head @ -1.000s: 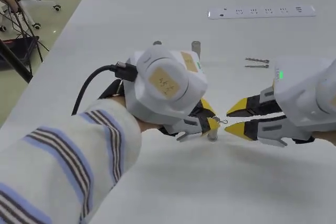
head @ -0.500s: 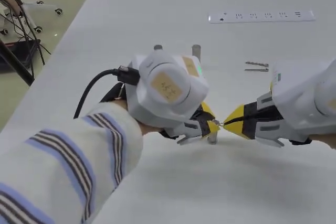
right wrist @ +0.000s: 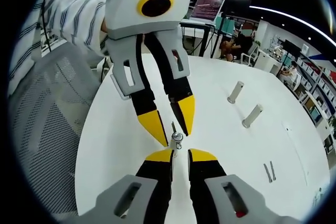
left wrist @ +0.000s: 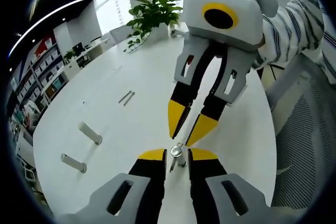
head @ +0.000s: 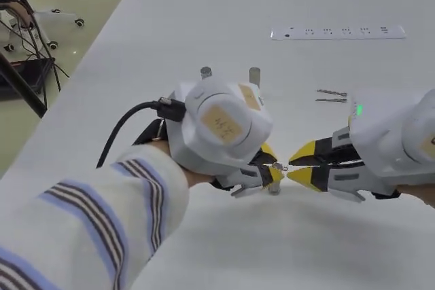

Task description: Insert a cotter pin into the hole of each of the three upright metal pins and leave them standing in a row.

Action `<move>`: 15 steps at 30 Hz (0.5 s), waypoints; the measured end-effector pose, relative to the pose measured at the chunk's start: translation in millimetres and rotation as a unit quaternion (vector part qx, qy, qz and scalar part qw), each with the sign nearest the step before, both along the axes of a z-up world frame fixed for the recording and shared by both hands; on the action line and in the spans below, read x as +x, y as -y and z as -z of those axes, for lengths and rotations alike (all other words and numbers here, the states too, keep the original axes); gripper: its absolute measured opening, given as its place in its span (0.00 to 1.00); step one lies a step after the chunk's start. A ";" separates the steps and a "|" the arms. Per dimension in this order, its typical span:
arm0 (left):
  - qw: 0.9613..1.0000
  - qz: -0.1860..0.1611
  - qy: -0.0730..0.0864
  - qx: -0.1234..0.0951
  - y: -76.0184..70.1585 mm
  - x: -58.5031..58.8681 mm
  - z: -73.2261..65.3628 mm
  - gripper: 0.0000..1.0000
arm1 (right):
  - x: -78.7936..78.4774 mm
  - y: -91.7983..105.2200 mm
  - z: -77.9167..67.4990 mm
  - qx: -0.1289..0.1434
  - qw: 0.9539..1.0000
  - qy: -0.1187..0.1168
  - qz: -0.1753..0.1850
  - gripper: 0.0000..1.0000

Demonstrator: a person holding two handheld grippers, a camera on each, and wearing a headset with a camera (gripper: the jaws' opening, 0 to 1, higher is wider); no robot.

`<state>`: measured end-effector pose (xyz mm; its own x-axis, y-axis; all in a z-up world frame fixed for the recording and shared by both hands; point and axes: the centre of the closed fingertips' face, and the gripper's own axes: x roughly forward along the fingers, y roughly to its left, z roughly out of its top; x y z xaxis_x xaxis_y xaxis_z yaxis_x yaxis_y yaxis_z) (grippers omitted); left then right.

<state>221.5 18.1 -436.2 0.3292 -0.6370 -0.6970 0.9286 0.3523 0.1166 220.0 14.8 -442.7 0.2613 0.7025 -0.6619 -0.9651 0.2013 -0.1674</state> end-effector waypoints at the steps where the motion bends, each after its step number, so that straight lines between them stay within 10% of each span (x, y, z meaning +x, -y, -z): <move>1: 1.000 -0.003 0.001 -0.001 -1.1 0.1 -1.3 0.17 | -0.3 -0.1 -0.9 0.006 1.000 -0.003 0.005 0.06; 15: 0.992 -0.081 -0.013 -0.091 -20.6 -10.8 -23.1 0.38 | -8.6 -6.2 2.9 0.062 0.995 -0.048 0.065 0.11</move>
<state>210.8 38.6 -413.1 0.4211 -0.6935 -0.5845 0.8601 0.5099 0.0147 211.4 21.0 -445.6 0.2946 0.7444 -0.5992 -0.9401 0.3381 -0.0422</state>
